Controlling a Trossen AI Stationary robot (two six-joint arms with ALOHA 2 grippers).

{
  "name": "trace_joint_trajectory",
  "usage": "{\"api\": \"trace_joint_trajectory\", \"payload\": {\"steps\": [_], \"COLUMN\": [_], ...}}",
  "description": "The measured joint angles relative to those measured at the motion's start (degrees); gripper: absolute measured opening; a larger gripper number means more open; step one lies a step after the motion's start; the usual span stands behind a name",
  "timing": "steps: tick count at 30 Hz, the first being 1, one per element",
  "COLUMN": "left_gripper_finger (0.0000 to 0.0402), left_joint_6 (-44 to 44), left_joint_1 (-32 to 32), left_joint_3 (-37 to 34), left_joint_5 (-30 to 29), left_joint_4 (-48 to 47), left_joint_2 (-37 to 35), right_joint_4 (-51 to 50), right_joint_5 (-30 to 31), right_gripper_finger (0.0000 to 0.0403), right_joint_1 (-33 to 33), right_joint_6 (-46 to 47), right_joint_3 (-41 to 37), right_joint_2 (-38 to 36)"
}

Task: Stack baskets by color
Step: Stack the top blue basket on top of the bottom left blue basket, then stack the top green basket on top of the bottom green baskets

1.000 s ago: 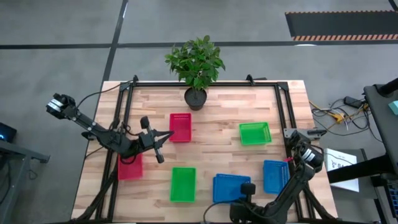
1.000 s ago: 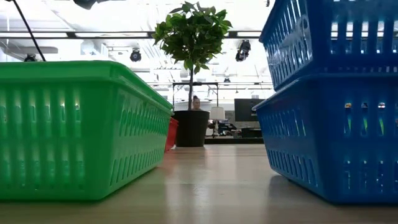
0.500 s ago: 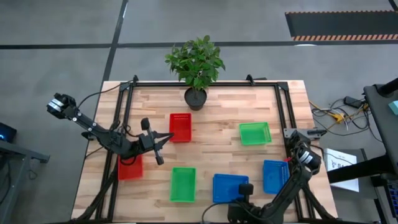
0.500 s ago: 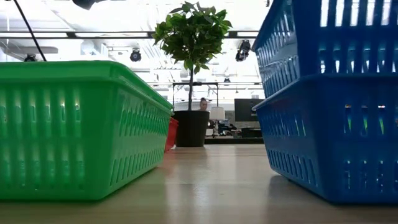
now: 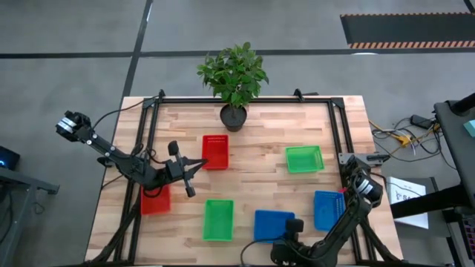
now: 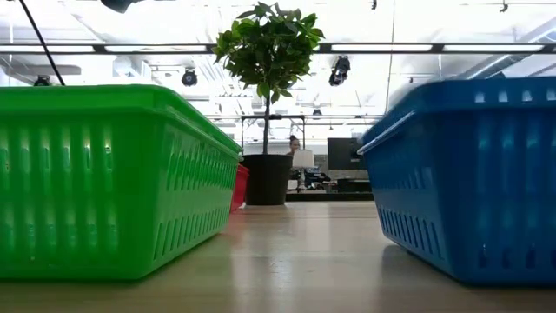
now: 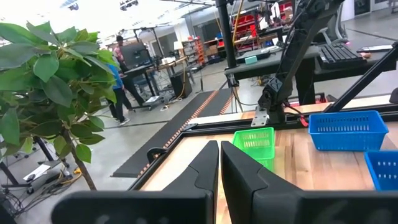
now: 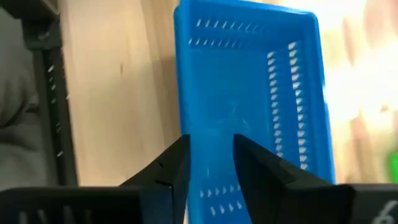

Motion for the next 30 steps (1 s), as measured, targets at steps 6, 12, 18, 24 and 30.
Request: {"api": "trace_joint_trajectory", "payload": {"steps": [6,12,18,24,30], "left_gripper_finger": [0.0001,0.0001,0.0001,0.0001,0.0001], "left_joint_6": [0.0,-0.05,-0.07,-0.54,-1.56], "left_joint_1": [0.02,0.02,0.02,0.02,0.02], "left_joint_3": [0.0,0.0,0.0,0.0,0.0], "left_joint_5": [0.0,0.0,0.0,0.0,0.0], "left_joint_4": [0.0,0.0,0.04,0.53,0.52], "left_joint_2": [0.0,-0.01,-0.02,-0.04,-0.04], "right_joint_4": [-1.01,-4.42,-6.19,-5.92,-4.08], "right_joint_5": [-5.06,-2.86,13.74,25.59,33.87], "right_gripper_finger": [0.0133,0.0127,0.0118,0.0125,0.0134], "right_joint_1": [-0.47,-0.37,-0.19,-0.12,0.38], "right_joint_6": [1.75,4.1,1.24,-5.01,-7.55], "right_joint_3": [-0.02,-0.02,-0.07,-1.43,-6.79], "right_joint_2": [-1.45,-4.42,-9.0,-10.97,-11.06]}}
